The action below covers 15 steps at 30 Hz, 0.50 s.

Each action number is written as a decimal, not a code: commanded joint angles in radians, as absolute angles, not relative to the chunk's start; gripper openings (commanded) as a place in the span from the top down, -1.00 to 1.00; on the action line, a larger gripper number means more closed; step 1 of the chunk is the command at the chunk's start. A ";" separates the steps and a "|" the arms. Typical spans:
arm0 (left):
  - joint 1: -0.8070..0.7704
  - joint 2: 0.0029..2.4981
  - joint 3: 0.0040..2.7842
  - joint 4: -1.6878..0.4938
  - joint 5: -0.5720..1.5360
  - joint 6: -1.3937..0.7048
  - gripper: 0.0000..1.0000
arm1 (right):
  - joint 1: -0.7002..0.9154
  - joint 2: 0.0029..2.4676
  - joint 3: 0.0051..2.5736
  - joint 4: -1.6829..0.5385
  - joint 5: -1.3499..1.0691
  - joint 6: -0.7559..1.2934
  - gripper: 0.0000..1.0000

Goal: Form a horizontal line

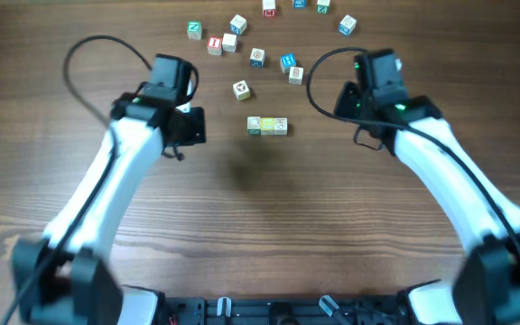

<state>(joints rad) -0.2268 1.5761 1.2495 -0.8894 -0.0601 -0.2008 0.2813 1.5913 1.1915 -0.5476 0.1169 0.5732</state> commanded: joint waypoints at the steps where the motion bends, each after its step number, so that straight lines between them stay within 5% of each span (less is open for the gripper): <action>1: -0.222 1.396 1.254 -0.948 -0.125 -0.218 0.92 | 0.282 1.395 1.199 -0.587 0.233 0.493 0.91; 11: -0.222 0.976 1.254 -1.088 -0.211 -0.219 0.91 | 0.282 1.009 1.199 -0.699 0.252 0.445 0.91; 15: -0.222 0.857 1.254 -1.160 -0.218 -0.227 0.75 | 0.282 0.880 1.198 -0.744 0.252 0.447 0.89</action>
